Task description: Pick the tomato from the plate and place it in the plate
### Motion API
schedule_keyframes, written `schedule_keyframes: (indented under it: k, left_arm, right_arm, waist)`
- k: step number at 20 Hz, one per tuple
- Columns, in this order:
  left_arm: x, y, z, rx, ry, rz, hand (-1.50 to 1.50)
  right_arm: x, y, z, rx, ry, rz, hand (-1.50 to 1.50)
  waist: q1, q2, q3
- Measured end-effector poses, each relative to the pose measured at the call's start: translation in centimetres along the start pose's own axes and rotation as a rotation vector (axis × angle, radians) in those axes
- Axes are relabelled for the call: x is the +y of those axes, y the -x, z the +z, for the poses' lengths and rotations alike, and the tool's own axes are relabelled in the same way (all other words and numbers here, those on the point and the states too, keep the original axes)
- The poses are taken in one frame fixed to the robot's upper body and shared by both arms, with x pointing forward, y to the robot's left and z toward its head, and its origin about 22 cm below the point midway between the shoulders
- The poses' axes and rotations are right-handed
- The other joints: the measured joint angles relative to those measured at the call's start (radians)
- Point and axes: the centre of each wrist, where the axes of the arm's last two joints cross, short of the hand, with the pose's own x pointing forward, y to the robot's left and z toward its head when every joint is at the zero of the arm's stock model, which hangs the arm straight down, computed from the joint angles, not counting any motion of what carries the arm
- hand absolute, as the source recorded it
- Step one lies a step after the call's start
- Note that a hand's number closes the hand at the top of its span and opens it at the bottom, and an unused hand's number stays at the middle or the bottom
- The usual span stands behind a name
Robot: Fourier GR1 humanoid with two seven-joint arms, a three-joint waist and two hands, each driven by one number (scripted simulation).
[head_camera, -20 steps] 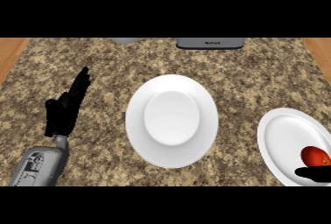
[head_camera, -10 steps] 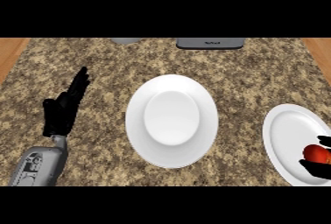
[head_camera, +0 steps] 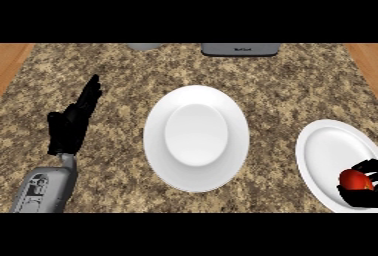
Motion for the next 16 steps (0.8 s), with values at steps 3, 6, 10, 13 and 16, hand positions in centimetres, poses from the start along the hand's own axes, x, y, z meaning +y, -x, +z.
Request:
schedule_keyframes:
  k: [3, 6, 10, 13, 16]
  left_arm:
    - [-0.4, 0.1, 0.0, 0.009, 0.002, 0.0, 0.0]
    - [0.0, 0.6, 0.4, 0.011, 0.0, -0.002, 0.0]
    - [0.2, 0.8, 0.5, 0.013, -0.009, -0.001, 0.0]
    - [0.3, 0.3, 0.2, 0.009, -0.014, -0.002, 0.0]
    - [0.3, 0.5, 0.0, 0.014, -0.017, -0.004, 0.0]
  right_arm:
    - [0.9, -0.9, 1.4, -0.153, -0.054, 0.17, 1.5]
    - [1.6, -1.8, 3.1, -0.282, -0.075, 0.284, 1.5]
    - [1.2, -2.8, 5.3, -0.418, 0.007, 0.301, 1.5]
    - [-0.1, -4.4, 6.5, -0.539, 0.124, 0.24, 1.5]
    - [-1.1, -6.0, 8.2, -0.661, 0.219, 0.171, 1.5]
  waist:
    - [0.001, -0.001, -0.001]
    - [0.0, -0.001, 0.0]
    - [-0.008, -0.001, 0.001]
    - [-0.012, -0.002, 0.002]
    - [-0.014, -0.002, 0.002]
